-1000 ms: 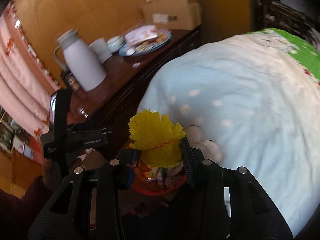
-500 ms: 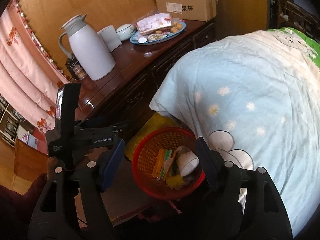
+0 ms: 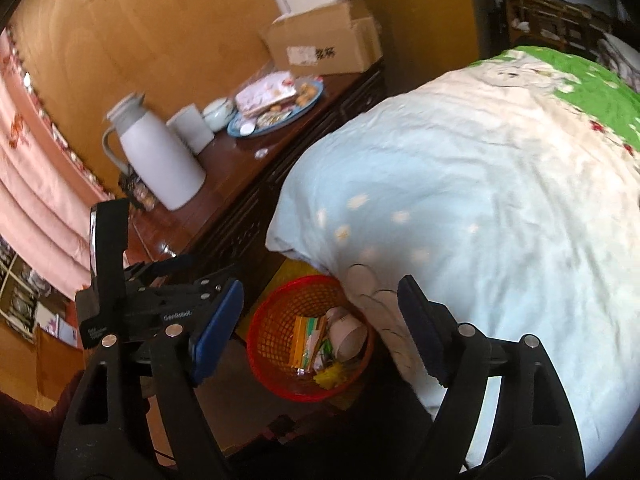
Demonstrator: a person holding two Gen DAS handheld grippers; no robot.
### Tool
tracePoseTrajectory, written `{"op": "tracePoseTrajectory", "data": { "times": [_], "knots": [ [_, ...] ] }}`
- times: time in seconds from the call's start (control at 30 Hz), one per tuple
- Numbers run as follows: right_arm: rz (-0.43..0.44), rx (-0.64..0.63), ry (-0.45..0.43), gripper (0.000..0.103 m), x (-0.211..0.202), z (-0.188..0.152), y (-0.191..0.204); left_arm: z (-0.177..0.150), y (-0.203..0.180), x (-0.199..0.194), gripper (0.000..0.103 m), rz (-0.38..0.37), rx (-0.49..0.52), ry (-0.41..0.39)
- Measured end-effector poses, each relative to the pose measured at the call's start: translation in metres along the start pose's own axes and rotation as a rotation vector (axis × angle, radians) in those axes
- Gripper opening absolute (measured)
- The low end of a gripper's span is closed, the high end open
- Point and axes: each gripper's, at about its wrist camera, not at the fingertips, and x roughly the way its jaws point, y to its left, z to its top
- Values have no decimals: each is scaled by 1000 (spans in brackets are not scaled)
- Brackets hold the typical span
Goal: Collect trash
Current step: 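Move both tools back over the blue mask and plastic bag on the quilt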
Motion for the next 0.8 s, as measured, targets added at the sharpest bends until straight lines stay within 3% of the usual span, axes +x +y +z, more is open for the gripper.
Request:
{"op": "tracePoseTrajectory", "data": {
  "times": [0.4,0.8],
  "knots": [
    [-40,120,-154,80,-71,-21,-71,5,-102,-32,97,-11,189,-55],
    [-248,288,-275,85,-129,-53,-178,5,-216,-28,97,-65,369,-58]
  ]
}}
